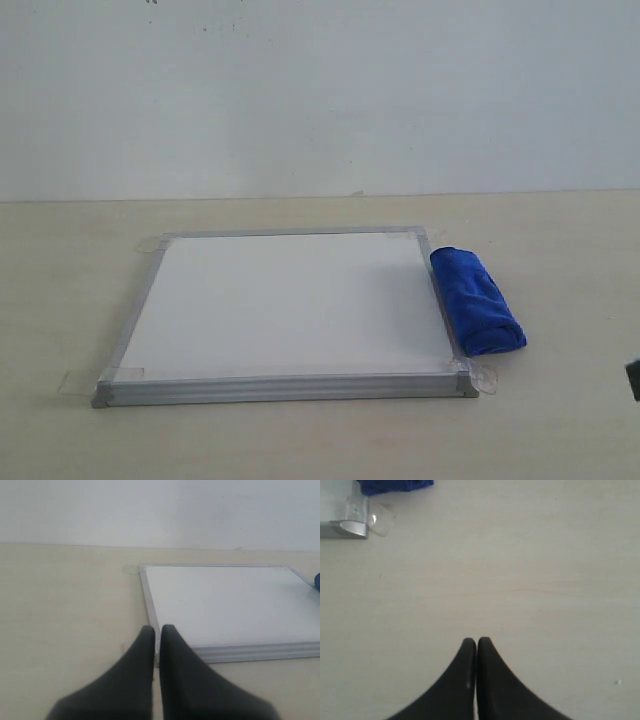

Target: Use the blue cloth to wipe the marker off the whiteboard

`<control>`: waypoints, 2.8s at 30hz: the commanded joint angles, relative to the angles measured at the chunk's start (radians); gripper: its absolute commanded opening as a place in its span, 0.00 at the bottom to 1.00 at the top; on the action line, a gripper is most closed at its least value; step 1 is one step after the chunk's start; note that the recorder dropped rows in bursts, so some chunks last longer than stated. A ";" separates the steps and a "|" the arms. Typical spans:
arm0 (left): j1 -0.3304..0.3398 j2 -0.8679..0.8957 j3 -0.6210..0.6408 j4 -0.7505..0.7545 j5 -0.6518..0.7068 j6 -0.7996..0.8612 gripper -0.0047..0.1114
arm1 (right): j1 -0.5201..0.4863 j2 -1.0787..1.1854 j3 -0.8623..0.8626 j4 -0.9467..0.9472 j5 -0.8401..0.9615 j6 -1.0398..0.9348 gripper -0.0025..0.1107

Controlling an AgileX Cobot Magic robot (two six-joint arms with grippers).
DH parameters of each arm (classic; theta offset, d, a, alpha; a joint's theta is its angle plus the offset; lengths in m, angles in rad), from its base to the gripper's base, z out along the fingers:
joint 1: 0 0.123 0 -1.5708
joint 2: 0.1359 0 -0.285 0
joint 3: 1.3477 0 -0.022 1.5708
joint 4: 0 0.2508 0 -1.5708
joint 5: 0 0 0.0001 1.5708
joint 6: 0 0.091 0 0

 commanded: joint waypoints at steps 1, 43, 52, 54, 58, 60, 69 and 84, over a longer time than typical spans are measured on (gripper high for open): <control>-0.002 -0.003 0.003 0.001 -0.003 0.000 0.07 | -0.004 -0.145 0.041 0.026 -0.025 0.007 0.02; -0.002 -0.003 0.003 0.001 -0.003 0.000 0.07 | 0.056 -0.665 0.297 0.028 -0.237 0.014 0.02; -0.002 -0.003 0.003 0.001 -0.004 0.000 0.07 | -0.028 -0.767 0.449 0.034 -0.352 0.053 0.02; -0.002 -0.003 0.003 0.001 -0.004 0.000 0.07 | -0.057 -0.805 0.468 0.034 -0.354 0.053 0.02; -0.002 -0.003 0.003 0.001 -0.004 0.000 0.07 | -0.096 -0.867 0.505 0.032 -0.356 0.053 0.02; -0.002 -0.003 0.003 0.001 -0.004 0.000 0.07 | -0.115 -0.898 0.531 0.032 -0.358 0.053 0.02; -0.002 -0.003 0.003 0.001 -0.004 0.000 0.07 | -0.132 -0.954 0.600 -0.080 -0.482 0.036 0.02; -0.002 -0.003 0.003 0.001 -0.004 0.000 0.07 | -0.132 -0.984 0.600 -0.134 -0.466 -0.042 0.02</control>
